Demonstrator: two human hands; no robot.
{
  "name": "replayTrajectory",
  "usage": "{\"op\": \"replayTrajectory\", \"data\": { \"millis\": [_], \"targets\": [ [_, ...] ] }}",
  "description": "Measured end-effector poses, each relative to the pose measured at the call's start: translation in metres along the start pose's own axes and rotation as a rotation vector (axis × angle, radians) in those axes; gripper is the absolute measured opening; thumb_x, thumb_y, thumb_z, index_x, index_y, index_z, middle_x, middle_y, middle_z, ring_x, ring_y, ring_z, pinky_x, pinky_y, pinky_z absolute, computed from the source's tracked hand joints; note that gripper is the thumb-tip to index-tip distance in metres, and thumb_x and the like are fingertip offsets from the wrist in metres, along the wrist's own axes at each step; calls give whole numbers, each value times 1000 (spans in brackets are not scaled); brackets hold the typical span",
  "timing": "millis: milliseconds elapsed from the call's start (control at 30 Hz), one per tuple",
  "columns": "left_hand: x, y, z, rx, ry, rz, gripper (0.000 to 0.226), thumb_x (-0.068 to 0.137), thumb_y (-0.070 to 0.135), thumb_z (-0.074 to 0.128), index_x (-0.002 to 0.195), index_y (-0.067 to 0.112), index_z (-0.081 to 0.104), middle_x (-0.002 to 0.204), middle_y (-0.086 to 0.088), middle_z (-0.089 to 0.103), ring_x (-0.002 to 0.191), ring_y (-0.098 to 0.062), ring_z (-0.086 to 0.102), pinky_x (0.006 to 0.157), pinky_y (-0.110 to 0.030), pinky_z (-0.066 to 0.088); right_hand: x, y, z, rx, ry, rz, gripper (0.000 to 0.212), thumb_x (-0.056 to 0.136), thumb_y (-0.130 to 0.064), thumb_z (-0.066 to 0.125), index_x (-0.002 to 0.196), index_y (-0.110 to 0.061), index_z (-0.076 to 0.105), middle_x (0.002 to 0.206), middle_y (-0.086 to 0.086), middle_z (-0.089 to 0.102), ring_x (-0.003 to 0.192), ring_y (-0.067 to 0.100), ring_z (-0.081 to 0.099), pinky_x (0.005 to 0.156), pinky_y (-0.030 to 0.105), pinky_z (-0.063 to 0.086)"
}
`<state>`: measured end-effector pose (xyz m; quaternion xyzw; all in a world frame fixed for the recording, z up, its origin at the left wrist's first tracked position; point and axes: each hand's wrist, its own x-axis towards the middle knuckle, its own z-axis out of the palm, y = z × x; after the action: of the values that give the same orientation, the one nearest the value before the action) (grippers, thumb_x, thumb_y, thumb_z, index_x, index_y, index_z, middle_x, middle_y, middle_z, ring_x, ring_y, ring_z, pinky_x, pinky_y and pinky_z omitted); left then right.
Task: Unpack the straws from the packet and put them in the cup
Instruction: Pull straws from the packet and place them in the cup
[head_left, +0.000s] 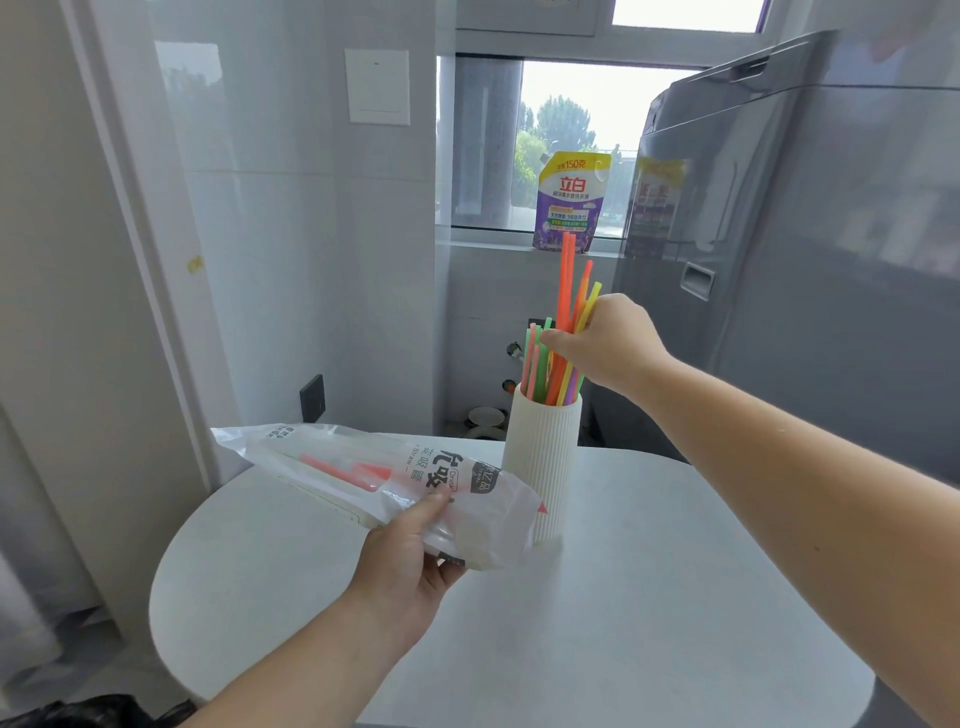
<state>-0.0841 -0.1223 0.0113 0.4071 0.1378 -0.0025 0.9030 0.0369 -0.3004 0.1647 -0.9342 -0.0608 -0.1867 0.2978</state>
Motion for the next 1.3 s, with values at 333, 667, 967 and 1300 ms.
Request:
{"op": "replayTrajectory", "data": {
  "millis": [333,667,967,1300],
  "targets": [
    [0,1,-1,-13,6,2,25,95,10,66,119,8,71,101,-10,80,76,-20,76,52,-30,60,-5,-1,0,170,51,-40,38,92,-42,68,115,-14,57,99,2,66,86,18,69,74,30,59],
    [2,0,-2,-20,10,3,31,94,9,67,125,8,70,112,-13,78,89,-26,73,54,-31,60,-5,-1,-2,238,90,-58,36,104,-30,51,97,-5,77,96,12,77,81,25,71,70,30,59],
    [4,0,-4,-9,1,-2,30,94,10,66,123,9,70,106,-10,79,84,-22,74,60,-32,62,2,4,-18,171,89,-111,65,93,-34,65,149,-21,34,104,2,66,95,21,66,88,41,57],
    [0,1,-1,-11,14,-14,31,95,9,65,125,7,69,109,-13,78,83,-23,73,51,-30,58,-2,-8,-5,-310,-283,-353,66,103,-57,34,159,-23,27,167,0,26,153,25,23,122,47,23]
  ]
}}
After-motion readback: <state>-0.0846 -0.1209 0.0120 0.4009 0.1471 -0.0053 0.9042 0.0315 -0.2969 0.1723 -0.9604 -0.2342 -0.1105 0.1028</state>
